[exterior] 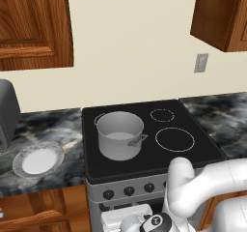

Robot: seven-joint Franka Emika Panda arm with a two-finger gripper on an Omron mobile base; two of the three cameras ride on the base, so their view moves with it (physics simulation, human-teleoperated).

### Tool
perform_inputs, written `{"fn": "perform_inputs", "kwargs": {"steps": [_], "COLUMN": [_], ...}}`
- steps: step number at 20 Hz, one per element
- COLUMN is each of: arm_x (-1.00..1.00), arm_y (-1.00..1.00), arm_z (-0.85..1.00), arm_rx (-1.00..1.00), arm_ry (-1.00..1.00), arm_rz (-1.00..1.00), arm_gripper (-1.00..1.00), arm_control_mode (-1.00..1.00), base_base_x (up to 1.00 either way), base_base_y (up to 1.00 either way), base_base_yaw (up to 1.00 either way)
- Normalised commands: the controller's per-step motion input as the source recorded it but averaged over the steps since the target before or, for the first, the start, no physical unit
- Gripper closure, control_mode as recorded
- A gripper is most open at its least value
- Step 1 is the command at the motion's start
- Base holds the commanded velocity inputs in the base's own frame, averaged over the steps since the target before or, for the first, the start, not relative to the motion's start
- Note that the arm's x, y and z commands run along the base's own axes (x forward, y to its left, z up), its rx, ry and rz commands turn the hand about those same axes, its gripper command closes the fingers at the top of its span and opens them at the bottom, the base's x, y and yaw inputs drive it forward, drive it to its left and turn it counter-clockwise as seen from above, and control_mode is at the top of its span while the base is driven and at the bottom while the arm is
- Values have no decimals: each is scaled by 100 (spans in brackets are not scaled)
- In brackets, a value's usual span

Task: Retrieve the frozen meat and place it in the pot on a burner. Then turn the burner on.

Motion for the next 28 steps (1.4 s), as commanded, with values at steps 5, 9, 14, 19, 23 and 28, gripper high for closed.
{"fn": "perform_inputs", "kwargs": {"steps": [5,9,14,19,23,28], "arm_x": [0,0,0,0,0,0], "arm_y": [3,23,15,0,0,6], "arm_z": [-15,-23,-7,-12,-9,-2], "arm_rx": [0,0,0,0,0,0], "arm_ry": [0,-8,-8,-2,-1,-5], "arm_rz": [0,-3,-6,-11,-14,-6], "arm_gripper": [-100,-100,-100,-100,-100,-100], "arm_control_mode": [-100,-100,-100,-100,-100,-100], "base_base_x": [0,0,0,0,0,0], "base_base_y": [0,0,0,0,0,0], "base_base_yaw": [0,0,0,0,0,0]}}
